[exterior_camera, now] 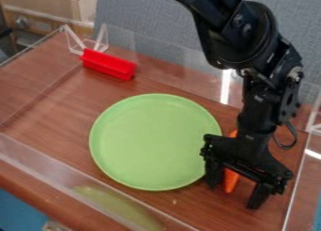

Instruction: Put the carrot on the left side

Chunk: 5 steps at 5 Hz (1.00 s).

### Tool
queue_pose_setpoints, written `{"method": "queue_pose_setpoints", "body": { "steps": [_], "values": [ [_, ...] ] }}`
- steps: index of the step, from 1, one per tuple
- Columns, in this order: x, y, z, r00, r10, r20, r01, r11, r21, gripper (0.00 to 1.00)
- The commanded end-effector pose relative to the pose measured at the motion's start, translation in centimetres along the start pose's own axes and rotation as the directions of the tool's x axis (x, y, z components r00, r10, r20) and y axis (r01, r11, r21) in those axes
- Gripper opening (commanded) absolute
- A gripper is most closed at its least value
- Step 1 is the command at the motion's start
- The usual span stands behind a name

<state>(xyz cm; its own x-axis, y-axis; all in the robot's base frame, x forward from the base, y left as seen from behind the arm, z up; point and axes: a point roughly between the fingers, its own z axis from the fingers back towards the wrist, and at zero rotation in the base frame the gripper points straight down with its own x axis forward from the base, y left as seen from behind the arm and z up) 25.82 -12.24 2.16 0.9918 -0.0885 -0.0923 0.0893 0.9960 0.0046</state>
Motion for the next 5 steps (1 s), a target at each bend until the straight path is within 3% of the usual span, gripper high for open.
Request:
{"method": "queue_pose_setpoints", "body": {
  "steps": [1,2,3,5],
  "values": [
    [-0.1,-0.3,1.2,0.999,-0.003,0.036,0.004,1.000,-0.014,1.00],
    [-0.1,0.0,1.4,0.999,0.021,0.036,-0.020,1.000,-0.016,1.00],
    [-0.7,-0.6,1.4,0.998,-0.051,0.038,0.051,0.999,-0.010,1.00],
    [-1.5,-2.0,1.3,0.984,-0.171,0.053,0.171,0.985,0.004,1.00]
  ]
}}
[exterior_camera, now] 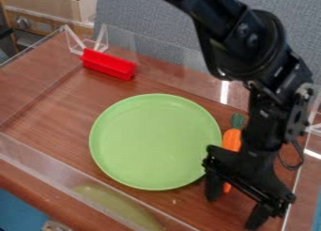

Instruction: Put the carrot on the left side

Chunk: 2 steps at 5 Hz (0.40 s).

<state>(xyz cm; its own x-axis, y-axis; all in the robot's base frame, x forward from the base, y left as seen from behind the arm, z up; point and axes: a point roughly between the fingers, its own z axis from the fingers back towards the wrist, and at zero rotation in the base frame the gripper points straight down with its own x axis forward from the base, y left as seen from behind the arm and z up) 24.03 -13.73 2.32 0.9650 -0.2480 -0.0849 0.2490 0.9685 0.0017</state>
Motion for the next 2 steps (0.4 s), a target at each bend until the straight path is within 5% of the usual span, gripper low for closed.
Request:
{"method": "queue_pose_setpoints", "body": {
  "steps": [1,2],
  "values": [
    [1.24,0.26,1.30,0.998,0.034,0.049,-0.034,0.999,-0.013,1.00],
    [2.24,1.00,1.23,0.996,0.082,0.047,-0.081,0.997,-0.018,1.00]
  ]
}}
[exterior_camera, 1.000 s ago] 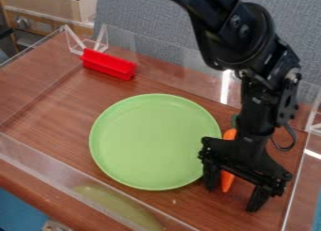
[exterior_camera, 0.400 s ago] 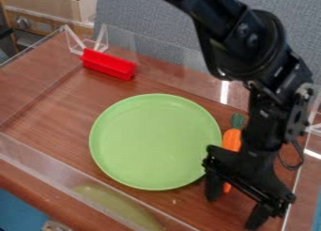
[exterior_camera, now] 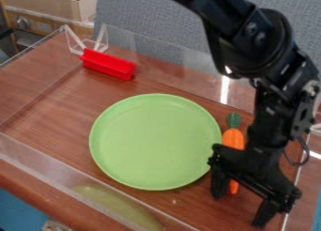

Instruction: Put the carrot on the left side

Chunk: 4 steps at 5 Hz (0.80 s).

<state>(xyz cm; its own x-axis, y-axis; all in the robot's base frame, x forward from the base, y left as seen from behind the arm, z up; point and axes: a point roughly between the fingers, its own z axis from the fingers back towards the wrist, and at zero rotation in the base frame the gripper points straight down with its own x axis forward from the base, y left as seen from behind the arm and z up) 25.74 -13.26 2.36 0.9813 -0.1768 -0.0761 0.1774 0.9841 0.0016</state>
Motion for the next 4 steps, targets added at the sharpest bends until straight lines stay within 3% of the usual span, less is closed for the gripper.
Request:
{"method": "queue_pose_setpoints", "body": {
  "steps": [1,2,3,4],
  "values": [
    [1.0,1.0,1.0,0.997,0.065,0.038,-0.065,0.998,-0.015,1.00],
    [1.1,1.8,0.9,0.993,0.114,0.037,-0.114,0.993,-0.017,1.00],
    [0.7,3.0,1.0,0.986,0.165,0.035,-0.164,0.986,-0.020,0.00],
    [1.1,3.8,1.1,0.983,0.179,0.034,-0.178,0.984,-0.024,1.00]
  ]
}}
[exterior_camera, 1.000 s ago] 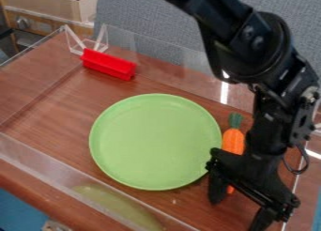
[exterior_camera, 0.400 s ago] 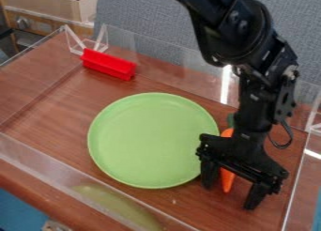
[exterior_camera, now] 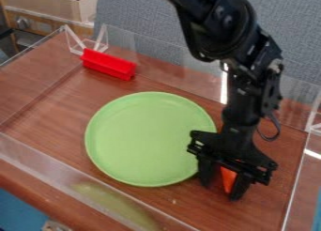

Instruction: Put the carrot on the left side

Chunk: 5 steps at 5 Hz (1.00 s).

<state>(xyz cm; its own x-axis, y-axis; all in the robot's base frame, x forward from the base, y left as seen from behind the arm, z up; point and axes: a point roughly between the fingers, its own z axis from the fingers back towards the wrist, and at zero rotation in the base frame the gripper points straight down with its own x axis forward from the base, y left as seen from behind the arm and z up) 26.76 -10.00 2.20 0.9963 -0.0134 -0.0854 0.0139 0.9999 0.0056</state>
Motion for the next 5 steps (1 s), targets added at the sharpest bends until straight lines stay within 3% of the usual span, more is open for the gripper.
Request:
{"method": "queue_pose_setpoints", "body": {
  "steps": [1,2,3,5],
  "values": [
    [1.1,0.7,1.4,0.999,0.025,0.041,-0.024,0.999,-0.025,1.00],
    [1.5,0.5,1.4,0.999,0.027,0.038,-0.026,0.999,-0.026,0.00],
    [1.9,0.2,1.3,0.999,0.030,0.036,-0.029,0.999,-0.033,1.00],
    [2.0,-1.2,1.3,0.999,0.042,0.034,-0.040,0.998,-0.050,1.00]
  ]
}}
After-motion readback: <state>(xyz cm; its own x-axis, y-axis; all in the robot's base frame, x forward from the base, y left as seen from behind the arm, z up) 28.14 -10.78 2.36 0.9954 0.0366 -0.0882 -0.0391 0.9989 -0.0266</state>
